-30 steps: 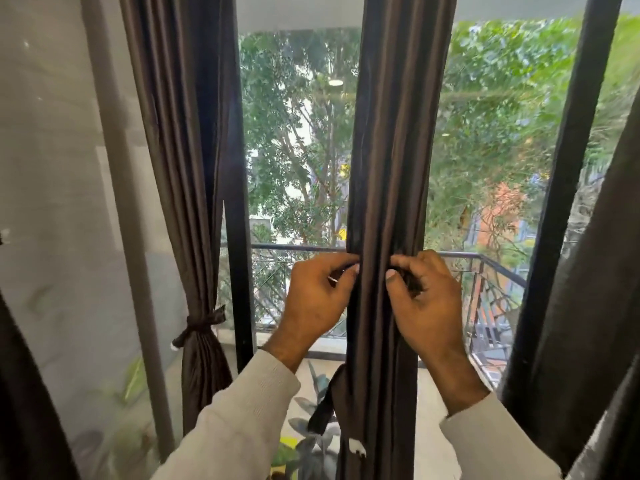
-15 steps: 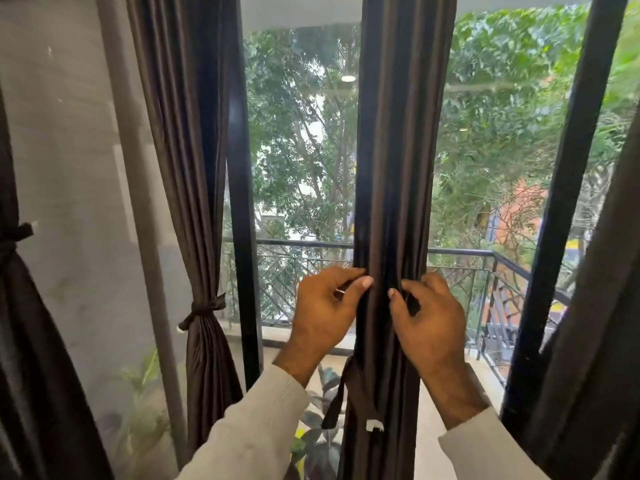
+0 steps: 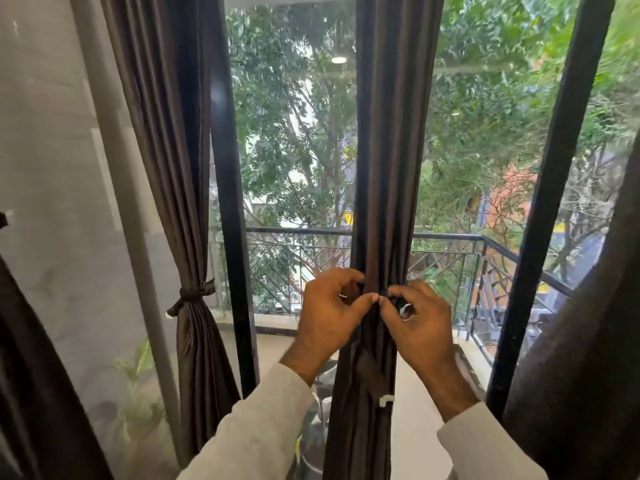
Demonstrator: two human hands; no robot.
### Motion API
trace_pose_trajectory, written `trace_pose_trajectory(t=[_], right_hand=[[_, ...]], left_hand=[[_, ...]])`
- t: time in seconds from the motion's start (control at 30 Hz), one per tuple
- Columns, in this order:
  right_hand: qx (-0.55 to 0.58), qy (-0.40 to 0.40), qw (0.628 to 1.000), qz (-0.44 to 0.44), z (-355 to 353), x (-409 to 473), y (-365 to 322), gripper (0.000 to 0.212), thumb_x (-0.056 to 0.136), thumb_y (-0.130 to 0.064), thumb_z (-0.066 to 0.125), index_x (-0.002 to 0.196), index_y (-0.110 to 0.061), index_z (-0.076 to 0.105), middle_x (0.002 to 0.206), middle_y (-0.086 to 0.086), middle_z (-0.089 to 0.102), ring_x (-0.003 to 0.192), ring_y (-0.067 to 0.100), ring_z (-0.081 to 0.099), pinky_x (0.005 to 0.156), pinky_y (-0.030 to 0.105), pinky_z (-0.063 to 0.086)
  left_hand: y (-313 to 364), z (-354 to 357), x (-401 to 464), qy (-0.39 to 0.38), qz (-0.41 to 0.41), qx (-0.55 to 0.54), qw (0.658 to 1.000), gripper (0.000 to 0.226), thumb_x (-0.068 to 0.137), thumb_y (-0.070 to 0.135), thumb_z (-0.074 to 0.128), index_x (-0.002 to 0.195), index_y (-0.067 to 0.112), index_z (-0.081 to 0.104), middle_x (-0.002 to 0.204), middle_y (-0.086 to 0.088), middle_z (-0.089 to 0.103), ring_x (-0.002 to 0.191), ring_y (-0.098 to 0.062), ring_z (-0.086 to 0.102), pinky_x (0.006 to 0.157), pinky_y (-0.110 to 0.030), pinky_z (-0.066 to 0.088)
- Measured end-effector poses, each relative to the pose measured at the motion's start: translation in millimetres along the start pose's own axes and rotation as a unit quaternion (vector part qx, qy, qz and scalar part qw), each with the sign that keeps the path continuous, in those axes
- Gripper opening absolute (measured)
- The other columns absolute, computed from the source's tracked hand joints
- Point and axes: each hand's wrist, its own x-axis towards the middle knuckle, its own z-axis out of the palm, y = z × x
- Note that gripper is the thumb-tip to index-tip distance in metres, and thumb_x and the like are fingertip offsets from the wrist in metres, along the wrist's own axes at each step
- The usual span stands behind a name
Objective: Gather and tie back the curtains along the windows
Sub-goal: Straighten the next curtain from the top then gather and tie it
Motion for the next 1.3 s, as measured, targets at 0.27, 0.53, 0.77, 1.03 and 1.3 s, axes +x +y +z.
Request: trace_pose_trajectory(t=[0.27,0.53,0.77,1.03,1.3], right_hand=[[0.016,-0.050,0.998,0.026,4,-25,14,0.009,0.086,-0.025,0.076,0.092,-0.019,0.079,0.086,-0.007,0.064,0.078,0.007,0.064,0.066,0.010,0.044],[-0.019,-0.051,0.998,-0.009,15,-68,10,0.006,0.092,-0.025,0.073,0.098,-0.026,0.072,0.090,-0.011,0.055,0.073,0.006,0.061,0.066,0.027,0.052],[-0.022,-0.084,0.996,-0.037,13,-72,13,0.020,0.099,-0.018,0.063,0.114,-0.020,0.076,0.107,-0.004,0.064,0.092,0.012,0.067,0.081,0.026,0.055],[0.139,-0.045,0.985,0.095,6,-80,12,0.036,0.094,0.005,0.071,0.102,-0.030,0.068,0.092,-0.008,0.075,0.082,0.011,0.072,0.077,0.023,0.057],[0.197,-0.074,0.965,0.158,12,-78,13,0.024,0.089,0.004,0.079,0.093,-0.020,0.075,0.080,-0.003,0.075,0.067,0.004,0.065,0.068,0.017,0.053]], left_hand=[[-15,0,-22,-0.032,-0.028,-0.023,0.999,0.021,0.087,0.013,0.085,0.098,0.029,0.079,0.083,0.013,0.078,0.073,-0.006,0.072,0.073,-0.034,0.062],[-20,2,-58,0.029,0.049,0.116,0.992,0.022,0.096,0.023,0.076,0.100,0.032,0.056,0.079,0.008,0.068,0.068,-0.014,0.069,0.063,-0.040,0.060],[-11,-3,-57,-0.004,0.032,0.030,0.999,0.014,0.095,0.015,0.081,0.109,0.016,0.080,0.092,0.013,0.078,0.078,-0.001,0.074,0.069,-0.015,0.056],[-13,-12,-57,-0.018,-0.004,0.015,1.000,0.030,0.093,0.011,0.078,0.105,0.033,0.060,0.091,0.012,0.071,0.079,-0.011,0.075,0.072,-0.028,0.062],[-11,-5,-58,-0.038,0.029,0.003,0.999,0.013,0.092,0.015,0.084,0.105,0.012,0.082,0.095,0.006,0.079,0.085,-0.008,0.077,0.076,-0.024,0.062]])
